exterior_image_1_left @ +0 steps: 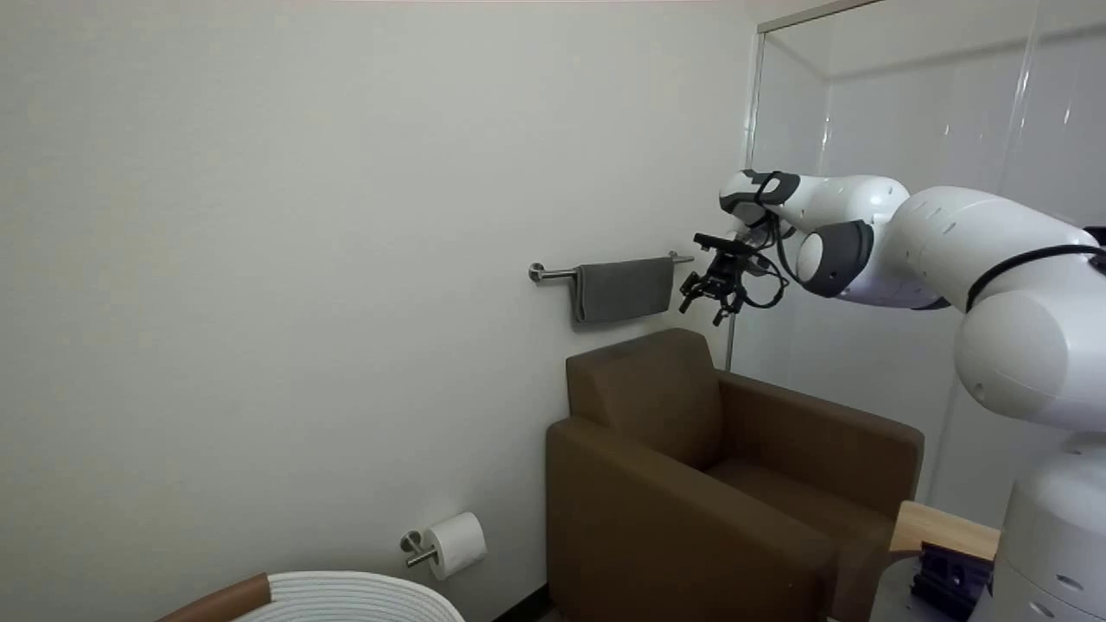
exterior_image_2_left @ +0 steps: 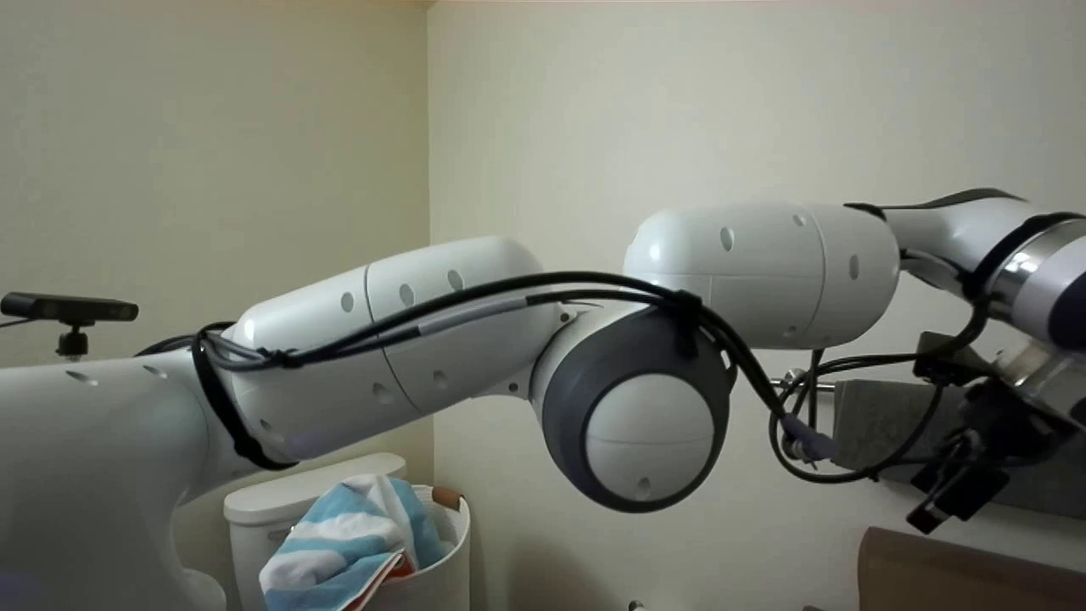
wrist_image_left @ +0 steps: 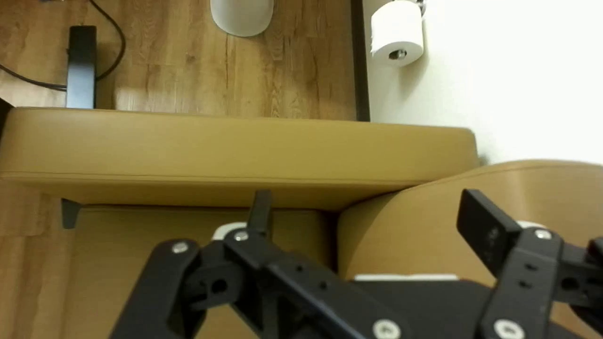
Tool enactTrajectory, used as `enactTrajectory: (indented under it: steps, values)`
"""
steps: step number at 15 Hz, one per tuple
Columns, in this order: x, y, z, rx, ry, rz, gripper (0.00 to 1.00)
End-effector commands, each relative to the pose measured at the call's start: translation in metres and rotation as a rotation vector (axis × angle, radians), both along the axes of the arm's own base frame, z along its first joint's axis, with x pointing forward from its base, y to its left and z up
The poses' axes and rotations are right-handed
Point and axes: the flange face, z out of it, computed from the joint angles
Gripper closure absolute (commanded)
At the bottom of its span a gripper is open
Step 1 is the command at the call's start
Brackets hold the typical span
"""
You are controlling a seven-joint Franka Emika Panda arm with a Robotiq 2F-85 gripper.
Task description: Put the towels in the laundry hamper
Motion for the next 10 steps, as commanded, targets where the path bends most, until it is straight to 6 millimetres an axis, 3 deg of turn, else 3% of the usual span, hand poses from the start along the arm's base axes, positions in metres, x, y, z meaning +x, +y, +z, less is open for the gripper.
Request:
enactTrajectory:
  steps: [1,2,4,5,8,10]
  values:
    - [0.058,0.064,0.042,-0.076,-0.042,0.174,0.0]
    - [0.035,0.033,0.015,-0.023,-0.037,0.088,0.0]
    - [0.054,0.055,0.023,-0.038,-0.033,0.121,0.0]
    - [0.054,0.055,0.021,-0.038,-0.029,0.12,0.0]
    - [0.036,0.035,0.014,-0.031,-0.022,0.087,0.0]
    - [0.038,0.029,0.018,-0.046,-0.097,0.086,0.0]
